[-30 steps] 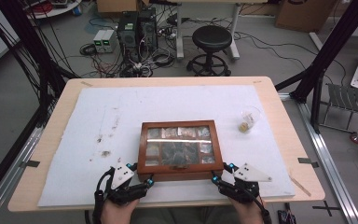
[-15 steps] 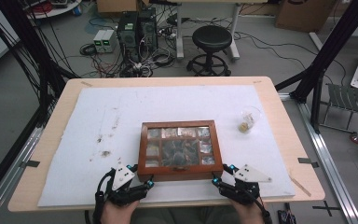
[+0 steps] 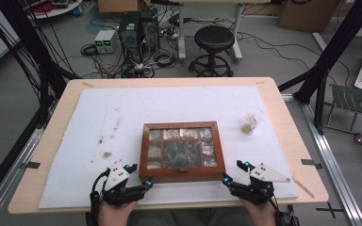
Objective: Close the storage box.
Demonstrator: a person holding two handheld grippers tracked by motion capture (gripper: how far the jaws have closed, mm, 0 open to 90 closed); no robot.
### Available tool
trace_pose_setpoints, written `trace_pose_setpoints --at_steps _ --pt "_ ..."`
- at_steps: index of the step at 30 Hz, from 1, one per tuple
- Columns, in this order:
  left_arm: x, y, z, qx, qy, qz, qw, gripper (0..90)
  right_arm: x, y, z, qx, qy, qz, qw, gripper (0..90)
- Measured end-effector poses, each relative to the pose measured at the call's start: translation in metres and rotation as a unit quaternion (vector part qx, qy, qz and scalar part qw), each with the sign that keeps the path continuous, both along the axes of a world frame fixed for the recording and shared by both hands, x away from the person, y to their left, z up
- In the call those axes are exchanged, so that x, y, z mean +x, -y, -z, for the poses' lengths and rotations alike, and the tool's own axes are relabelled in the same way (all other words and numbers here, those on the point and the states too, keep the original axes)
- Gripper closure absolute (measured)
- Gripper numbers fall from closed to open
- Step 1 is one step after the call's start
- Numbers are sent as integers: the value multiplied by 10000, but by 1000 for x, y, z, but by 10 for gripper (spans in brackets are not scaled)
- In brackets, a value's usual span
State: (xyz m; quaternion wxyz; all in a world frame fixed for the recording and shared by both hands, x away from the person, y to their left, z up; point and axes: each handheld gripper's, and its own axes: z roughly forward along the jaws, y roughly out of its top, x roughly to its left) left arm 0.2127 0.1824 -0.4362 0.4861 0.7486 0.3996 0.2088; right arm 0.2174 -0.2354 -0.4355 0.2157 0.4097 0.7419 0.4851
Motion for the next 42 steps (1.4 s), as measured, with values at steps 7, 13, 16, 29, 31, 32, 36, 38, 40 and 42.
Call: trace_pose_setpoints --at_steps 7,13,16,29,31,32,36,38,40,42 --pt "3 -13 -12 -198 442 -107 9988 238 13 20 -19 175 236 172 9994 222" --pt "9 -21 -23 -219 636 -286 9973 219 31 27 -44 297 505 219 9980 215" --pt "10 -24 -26 -186 645 -347 9971 219 36 28 -54 354 605 222 9973 212" --pt "11 -23 -27 -127 652 -426 9969 218 38 36 -53 372 601 242 9972 212" --pt "12 -23 -28 -94 657 -412 9969 219 38 37 -54 382 631 263 9969 212" --pt "13 -22 -29 -104 657 -419 9969 218 38 38 -55 373 631 274 9969 213" --pt "15 -21 -31 -97 662 -422 9969 219 38 41 -54 362 621 295 9970 213" --pt "16 -21 -32 -103 678 -407 9968 218 37 41 -54 350 634 296 9969 213" --pt "16 -21 -33 -81 688 -422 9967 219 36 42 -55 349 642 309 9969 213" --pt "16 -21 -34 -90 682 -442 9967 219 34 42 -56 335 666 321 9967 213"
